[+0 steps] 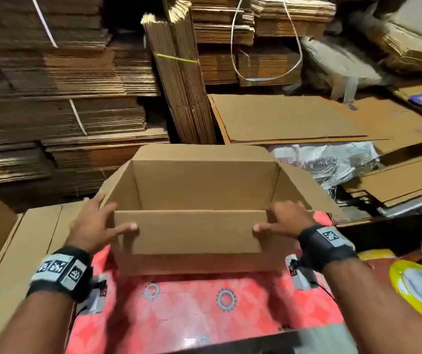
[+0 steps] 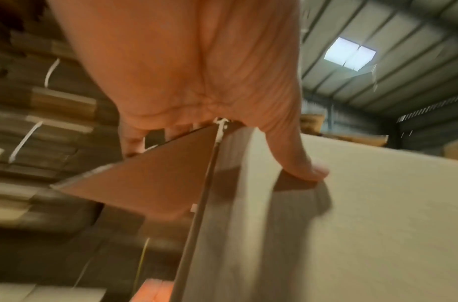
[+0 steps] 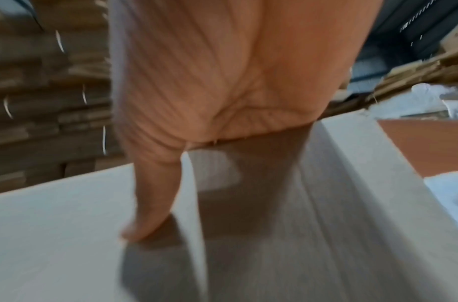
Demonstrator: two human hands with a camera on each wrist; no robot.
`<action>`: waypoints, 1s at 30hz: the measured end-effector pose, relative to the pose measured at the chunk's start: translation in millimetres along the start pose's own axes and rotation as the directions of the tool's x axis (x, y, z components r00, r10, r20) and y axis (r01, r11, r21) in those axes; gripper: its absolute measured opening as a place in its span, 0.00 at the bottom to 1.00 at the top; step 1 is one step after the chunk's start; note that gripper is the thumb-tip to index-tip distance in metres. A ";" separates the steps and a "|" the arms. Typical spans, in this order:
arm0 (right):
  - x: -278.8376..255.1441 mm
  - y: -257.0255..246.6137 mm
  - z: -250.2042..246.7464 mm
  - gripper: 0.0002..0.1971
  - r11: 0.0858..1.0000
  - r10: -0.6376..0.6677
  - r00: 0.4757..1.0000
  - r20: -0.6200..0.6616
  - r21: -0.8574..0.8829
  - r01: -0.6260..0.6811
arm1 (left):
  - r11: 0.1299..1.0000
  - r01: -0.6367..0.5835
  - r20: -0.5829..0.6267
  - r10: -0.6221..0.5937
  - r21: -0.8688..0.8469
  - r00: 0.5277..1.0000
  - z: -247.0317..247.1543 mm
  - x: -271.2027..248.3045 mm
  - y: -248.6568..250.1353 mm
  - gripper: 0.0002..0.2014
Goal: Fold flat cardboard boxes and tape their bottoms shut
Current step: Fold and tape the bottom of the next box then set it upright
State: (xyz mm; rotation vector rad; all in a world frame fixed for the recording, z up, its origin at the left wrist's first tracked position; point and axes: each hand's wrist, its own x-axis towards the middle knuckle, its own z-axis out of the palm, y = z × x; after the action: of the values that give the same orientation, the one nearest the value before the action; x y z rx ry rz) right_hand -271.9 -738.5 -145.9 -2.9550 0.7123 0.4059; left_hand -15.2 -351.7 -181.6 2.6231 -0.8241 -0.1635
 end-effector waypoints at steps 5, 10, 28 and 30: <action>10.7 22.1 -82.4 0.26 0.969 -0.046 0.994 -0.099 0.237 0.069 | 0.981 -0.009 -0.016 0.012 0.194 1.000 -81.2 22.7 39.5 0.39; 29.5 -2.2 -66.9 0.27 0.991 0.137 0.883 -0.448 0.060 -0.123 | 0.969 -0.030 -0.082 0.052 0.244 0.995 -39.8 21.0 67.5 0.31; 59.1 -10.6 54.9 0.58 0.990 0.026 1.000 -0.010 0.136 -0.024 | 0.986 0.139 -0.029 -0.142 -0.087 0.989 67.1 -7.5 17.6 0.47; 56.4 -15.6 44.9 0.48 0.991 0.045 0.999 0.008 0.123 -0.045 | 0.981 0.171 -0.038 -0.175 -0.097 0.984 64.3 -9.5 21.1 0.43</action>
State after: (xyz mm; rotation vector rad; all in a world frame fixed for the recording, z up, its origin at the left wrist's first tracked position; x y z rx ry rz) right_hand -227.0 -743.3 -204.2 -2.8266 0.7752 0.3584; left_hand -48.4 -383.1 -232.5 2.5981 -0.5584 -0.1831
